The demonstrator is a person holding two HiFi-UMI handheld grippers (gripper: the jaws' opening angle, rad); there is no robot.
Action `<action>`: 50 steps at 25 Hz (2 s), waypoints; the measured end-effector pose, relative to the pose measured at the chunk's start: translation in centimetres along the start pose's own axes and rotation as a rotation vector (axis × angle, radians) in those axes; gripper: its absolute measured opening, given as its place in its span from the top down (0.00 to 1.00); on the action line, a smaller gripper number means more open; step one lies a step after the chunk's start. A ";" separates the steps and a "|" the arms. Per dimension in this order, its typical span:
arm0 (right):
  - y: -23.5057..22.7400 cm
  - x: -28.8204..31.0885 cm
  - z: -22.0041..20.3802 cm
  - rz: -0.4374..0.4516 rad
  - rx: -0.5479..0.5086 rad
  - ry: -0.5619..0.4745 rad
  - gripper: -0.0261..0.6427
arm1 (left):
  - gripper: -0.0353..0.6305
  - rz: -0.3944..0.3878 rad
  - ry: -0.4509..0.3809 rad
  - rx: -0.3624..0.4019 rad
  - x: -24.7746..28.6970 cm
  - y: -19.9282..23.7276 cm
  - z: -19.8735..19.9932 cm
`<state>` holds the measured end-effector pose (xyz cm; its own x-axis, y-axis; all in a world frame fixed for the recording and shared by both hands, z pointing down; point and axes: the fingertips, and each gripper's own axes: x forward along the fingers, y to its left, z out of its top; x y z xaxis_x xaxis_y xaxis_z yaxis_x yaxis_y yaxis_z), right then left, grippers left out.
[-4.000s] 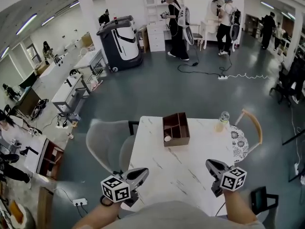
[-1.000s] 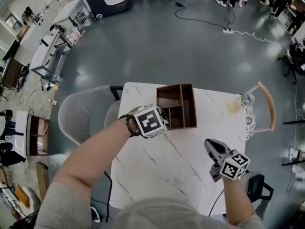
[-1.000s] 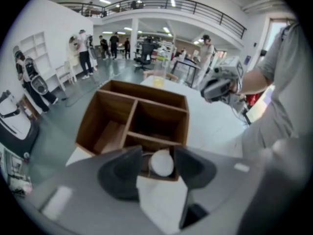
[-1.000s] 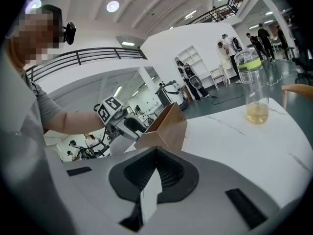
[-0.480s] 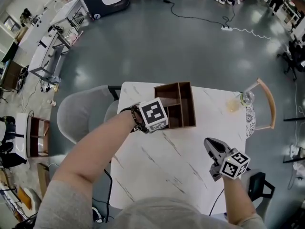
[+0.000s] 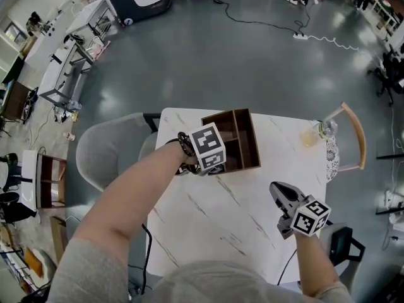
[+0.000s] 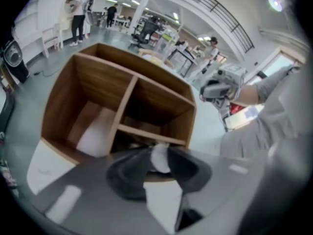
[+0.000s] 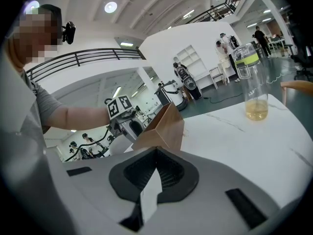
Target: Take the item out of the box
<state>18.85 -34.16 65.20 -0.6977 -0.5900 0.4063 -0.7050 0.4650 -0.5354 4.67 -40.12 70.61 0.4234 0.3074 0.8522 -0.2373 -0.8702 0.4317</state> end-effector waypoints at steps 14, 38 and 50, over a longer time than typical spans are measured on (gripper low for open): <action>-0.2 -0.9 0.8 -0.027 0.012 -0.026 0.95 | 0.81 0.001 -0.037 0.006 -0.4 0.0 0.1; 1.5 -1.9 2.6 -0.056 -0.028 -0.047 0.95 | 0.84 0.000 -0.379 -0.143 -6.5 -1.6 1.0; 3.8 -2.9 5.0 -0.080 -0.066 -0.078 0.95 | 0.85 0.019 -0.598 -0.171 -12.7 -3.9 1.3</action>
<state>18.79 -33.97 58.32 -0.6287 -0.6754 0.3855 -0.7667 0.4554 -0.4526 1.35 -41.11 57.74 0.8225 -0.0193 0.5684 -0.3650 -0.7844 0.5015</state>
